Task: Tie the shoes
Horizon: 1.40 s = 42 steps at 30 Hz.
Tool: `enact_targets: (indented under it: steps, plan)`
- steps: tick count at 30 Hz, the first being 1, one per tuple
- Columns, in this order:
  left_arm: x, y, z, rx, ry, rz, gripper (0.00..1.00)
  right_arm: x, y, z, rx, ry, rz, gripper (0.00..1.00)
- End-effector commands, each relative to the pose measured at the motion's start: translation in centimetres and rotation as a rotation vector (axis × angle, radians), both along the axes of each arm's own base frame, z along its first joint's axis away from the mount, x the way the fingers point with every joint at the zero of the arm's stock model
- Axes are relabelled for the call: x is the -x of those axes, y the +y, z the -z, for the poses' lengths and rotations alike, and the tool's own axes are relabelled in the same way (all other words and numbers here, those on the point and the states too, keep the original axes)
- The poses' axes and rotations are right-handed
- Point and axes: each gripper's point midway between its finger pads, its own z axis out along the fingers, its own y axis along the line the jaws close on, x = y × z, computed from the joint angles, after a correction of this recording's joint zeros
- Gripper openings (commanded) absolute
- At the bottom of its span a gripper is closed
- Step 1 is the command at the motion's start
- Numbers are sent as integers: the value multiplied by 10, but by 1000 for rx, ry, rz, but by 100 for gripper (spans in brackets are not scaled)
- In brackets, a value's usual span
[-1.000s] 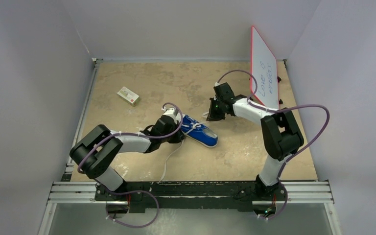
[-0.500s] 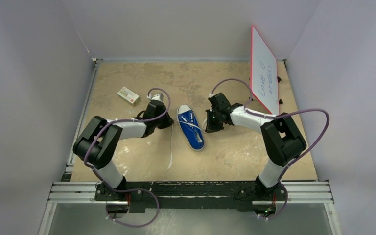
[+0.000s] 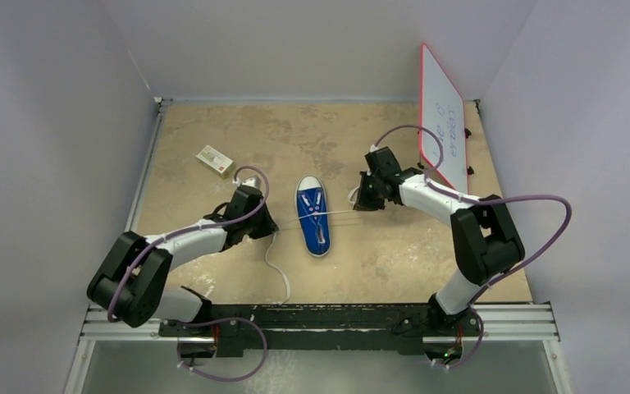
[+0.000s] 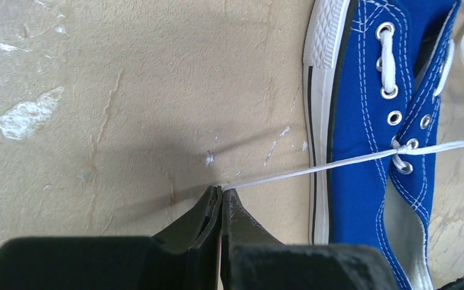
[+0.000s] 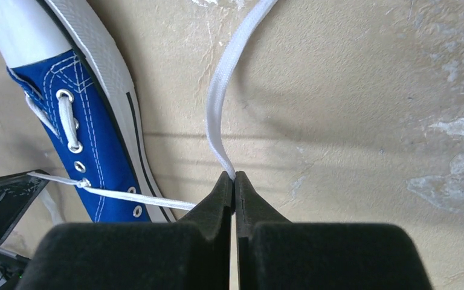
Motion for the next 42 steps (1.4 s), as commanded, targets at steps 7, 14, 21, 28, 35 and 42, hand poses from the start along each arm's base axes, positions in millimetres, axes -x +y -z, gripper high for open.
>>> enact_targets:
  steps: [7, 14, 21, 28, 35, 42]
  plan:
    - [10, 18, 6, -104, 14, 74, 0, -6, -4, -16, 11, -108, -129, 0]
    - [-10, -4, -39, -9, -176, 165, 0, 8, 6, -28, -38, -84, -249, 0]
    - [-35, -16, -83, -38, -346, 274, 0, 11, 0, -35, 23, -10, -274, 0]
    - [-40, -50, -109, -37, -421, 503, 0, 43, -3, -8, 3, 135, -301, 0]
    - [-44, -88, -128, -64, -615, 666, 0, 33, 4, -22, -25, 109, -300, 19]
    - [-43, -94, -121, -89, -622, 735, 0, 7, -15, -27, 38, 109, -220, 63]
